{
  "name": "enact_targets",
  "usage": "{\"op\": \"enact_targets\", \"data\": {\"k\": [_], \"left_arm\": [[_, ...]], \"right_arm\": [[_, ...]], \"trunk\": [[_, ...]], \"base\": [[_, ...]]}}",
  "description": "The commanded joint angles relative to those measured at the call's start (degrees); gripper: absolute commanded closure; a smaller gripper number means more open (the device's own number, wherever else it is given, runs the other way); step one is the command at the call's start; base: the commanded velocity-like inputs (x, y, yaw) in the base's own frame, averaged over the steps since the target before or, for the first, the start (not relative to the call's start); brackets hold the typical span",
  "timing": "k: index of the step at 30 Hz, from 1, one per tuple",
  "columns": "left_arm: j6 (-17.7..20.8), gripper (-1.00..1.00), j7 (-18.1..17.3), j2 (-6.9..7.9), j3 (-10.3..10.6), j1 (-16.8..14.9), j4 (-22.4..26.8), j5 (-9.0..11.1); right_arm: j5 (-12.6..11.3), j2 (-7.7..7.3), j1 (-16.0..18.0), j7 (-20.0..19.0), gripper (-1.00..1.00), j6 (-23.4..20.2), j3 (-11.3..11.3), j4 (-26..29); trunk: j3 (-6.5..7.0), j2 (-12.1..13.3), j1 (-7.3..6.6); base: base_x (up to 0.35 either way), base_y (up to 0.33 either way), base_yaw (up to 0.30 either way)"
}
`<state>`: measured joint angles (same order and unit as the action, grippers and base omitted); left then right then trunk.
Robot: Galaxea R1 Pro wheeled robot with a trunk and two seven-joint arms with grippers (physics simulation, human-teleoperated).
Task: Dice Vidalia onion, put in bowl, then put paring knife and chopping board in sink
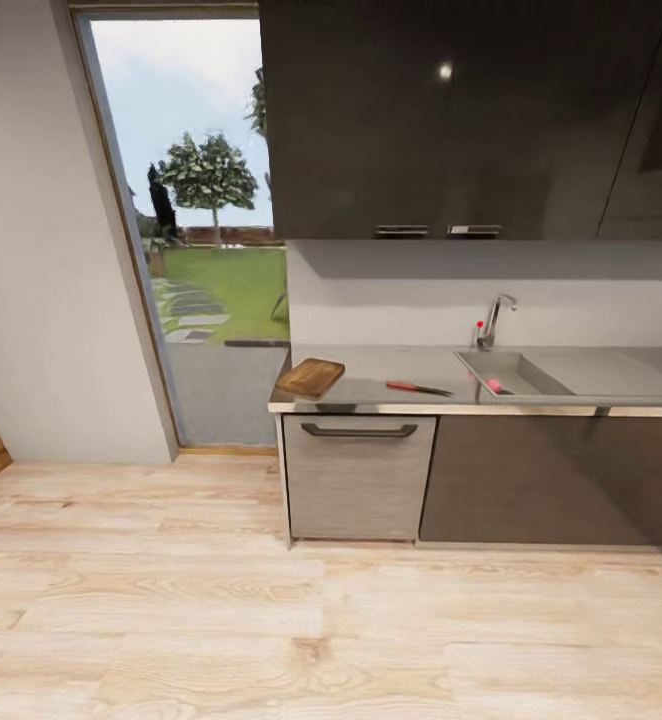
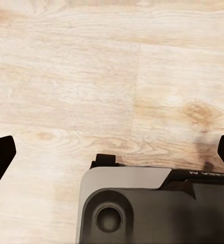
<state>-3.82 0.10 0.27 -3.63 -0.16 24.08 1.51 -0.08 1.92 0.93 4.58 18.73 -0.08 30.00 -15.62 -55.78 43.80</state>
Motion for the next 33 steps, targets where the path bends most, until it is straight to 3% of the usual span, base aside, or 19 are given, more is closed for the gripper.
{"op": "enact_targets", "data": {"k": [1, 33], "left_arm": [[-0.14, -1.0, 0.01, -0.01, -0.05, -0.02, 0.0, 0.16], [-0.14, -1.0, -0.02, -0.01, -0.05, -0.02, 0.0, 0.16]], "right_arm": [[-0.01, 0.02, 0.03, 0.17, -1.0, 0.17, 0.0, -0.03], [-0.01, 0.1, 0.03, 0.17, -1.0, 0.17, 0.08, -0.03]], "trunk": [[0.12, 0.37, -0.22], [5.87, 13.21, -7.25]], "base": [[0.0, 0.0, 0.0], [0.0, 0.0, 0.0]]}}
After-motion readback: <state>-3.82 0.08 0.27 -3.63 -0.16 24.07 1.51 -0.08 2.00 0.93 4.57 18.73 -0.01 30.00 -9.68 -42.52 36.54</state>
